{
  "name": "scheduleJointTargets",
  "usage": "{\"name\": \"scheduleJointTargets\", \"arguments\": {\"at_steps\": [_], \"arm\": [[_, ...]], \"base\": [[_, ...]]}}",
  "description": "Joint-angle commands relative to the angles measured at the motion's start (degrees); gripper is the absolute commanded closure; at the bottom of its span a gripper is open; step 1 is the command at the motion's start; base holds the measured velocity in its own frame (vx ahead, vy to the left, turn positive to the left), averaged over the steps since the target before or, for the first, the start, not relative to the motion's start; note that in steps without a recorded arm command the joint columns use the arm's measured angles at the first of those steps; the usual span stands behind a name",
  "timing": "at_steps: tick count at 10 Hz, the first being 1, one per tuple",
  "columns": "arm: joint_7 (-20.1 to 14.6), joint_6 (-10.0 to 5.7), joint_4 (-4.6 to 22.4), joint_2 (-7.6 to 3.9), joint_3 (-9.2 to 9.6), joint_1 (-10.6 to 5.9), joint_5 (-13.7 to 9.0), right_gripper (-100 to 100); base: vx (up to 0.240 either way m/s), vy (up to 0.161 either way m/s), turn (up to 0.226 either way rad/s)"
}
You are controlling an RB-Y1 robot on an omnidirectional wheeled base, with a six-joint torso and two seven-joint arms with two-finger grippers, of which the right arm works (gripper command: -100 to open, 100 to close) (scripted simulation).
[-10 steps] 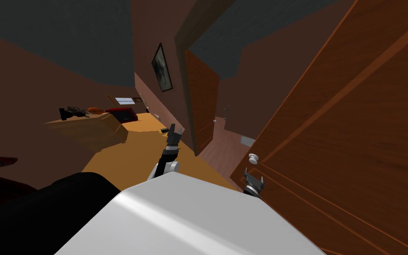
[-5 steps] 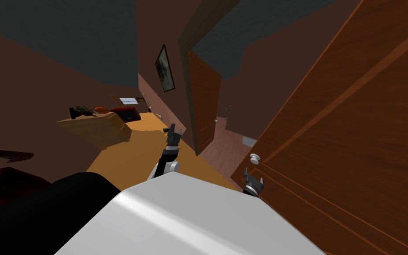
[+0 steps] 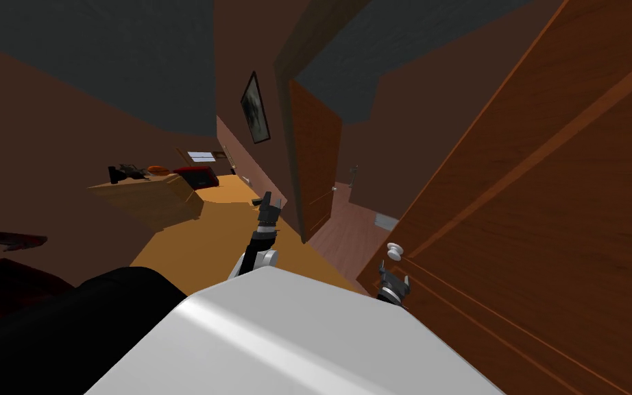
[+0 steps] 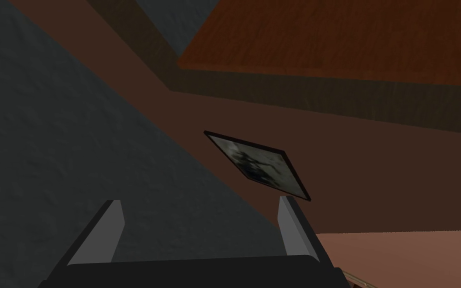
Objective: Push the door open
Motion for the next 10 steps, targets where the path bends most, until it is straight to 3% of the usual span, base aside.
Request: {"name": "scheduleJointTargets", "arguments": {"at_steps": [1, 6, 7, 10], "arm": [[-0.16, -0.02, 0.24, -0.32, -0.21, -0.18, -0.12, -100], [-0.31, -0.06, 0.73, -0.2, -0.59, -0.57, -0.31, -100], [-0.31, -0.06, 0.73, -0.2, -0.59, -0.57, -0.31, 100], [-0.31, -0.06, 0.73, -0.2, -0.59, -0.57, -0.31, 100]], "base": [[0.163, -0.103, 0.029], [0.152, -0.112, 0.018], [-0.013, 0.006, -0.008], [-0.024, 0.016, -0.001]]}}
